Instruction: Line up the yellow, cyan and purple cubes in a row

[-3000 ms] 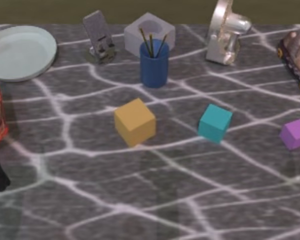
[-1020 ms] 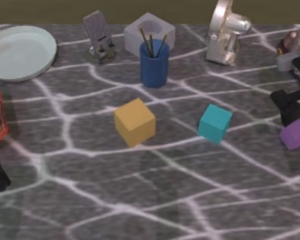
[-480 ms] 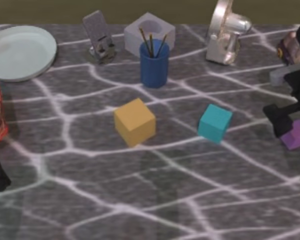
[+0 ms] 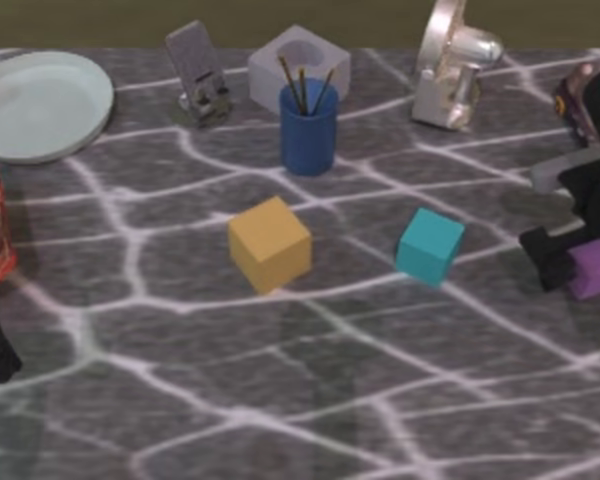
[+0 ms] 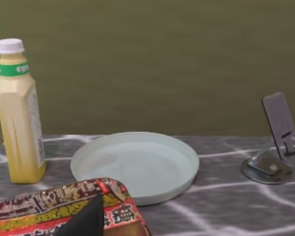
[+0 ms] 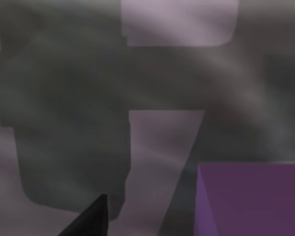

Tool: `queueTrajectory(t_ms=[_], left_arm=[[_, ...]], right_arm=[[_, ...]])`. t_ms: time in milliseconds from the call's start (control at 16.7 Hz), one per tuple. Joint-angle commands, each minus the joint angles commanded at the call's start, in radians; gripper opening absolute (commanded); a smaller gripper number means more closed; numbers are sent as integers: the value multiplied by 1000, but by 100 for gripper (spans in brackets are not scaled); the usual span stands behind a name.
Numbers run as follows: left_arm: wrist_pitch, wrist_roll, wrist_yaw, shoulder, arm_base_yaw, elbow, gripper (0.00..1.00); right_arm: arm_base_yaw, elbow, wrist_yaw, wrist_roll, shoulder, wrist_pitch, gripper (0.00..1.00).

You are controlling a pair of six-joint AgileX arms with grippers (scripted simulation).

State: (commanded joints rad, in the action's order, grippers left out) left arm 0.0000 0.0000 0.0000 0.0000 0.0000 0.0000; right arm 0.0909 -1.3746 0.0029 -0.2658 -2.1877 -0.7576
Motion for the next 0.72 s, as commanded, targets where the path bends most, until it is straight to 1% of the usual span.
queueTrajectory(t_ms=[720], left_arm=[[0, 0, 0, 0, 0, 0, 100]], right_arm=[[0, 0, 0, 0, 0, 0, 10]])
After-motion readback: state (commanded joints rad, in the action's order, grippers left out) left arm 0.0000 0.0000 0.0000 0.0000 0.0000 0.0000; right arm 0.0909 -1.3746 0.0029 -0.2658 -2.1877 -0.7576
